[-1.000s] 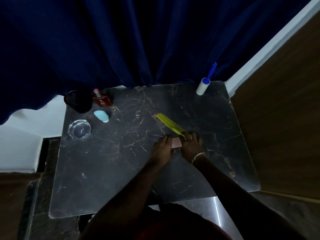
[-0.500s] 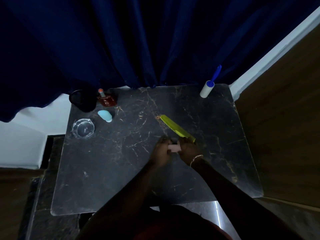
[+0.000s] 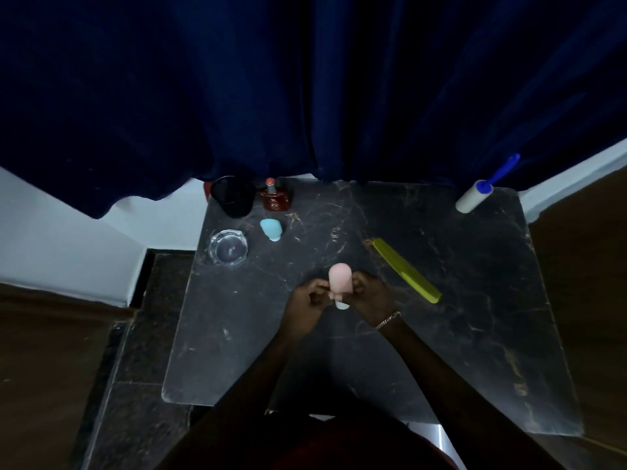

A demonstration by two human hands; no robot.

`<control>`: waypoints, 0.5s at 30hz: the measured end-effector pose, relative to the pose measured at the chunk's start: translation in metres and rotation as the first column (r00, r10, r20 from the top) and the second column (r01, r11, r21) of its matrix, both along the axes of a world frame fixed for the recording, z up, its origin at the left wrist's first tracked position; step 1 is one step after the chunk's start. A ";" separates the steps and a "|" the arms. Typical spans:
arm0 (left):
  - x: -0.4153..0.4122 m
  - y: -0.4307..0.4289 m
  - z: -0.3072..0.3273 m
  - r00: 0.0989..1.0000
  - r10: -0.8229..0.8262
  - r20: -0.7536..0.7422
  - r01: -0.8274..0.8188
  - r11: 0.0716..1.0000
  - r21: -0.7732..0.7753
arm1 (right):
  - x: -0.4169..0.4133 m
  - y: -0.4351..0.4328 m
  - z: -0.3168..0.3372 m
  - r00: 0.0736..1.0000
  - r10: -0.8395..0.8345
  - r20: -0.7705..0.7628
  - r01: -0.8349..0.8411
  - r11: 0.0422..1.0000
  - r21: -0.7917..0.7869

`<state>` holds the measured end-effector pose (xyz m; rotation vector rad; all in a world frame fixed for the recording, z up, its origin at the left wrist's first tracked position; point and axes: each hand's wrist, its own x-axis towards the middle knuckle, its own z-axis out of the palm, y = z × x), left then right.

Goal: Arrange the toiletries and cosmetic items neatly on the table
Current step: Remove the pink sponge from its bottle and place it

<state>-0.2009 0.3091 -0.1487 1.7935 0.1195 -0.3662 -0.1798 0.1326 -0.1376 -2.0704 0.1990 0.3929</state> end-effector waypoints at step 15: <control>0.065 0.128 -0.020 0.992 0.122 0.028 -0.125 0.981 0.151 | 0.073 0.148 -0.011 0.993 0.055 0.107 -0.057 0.998 0.017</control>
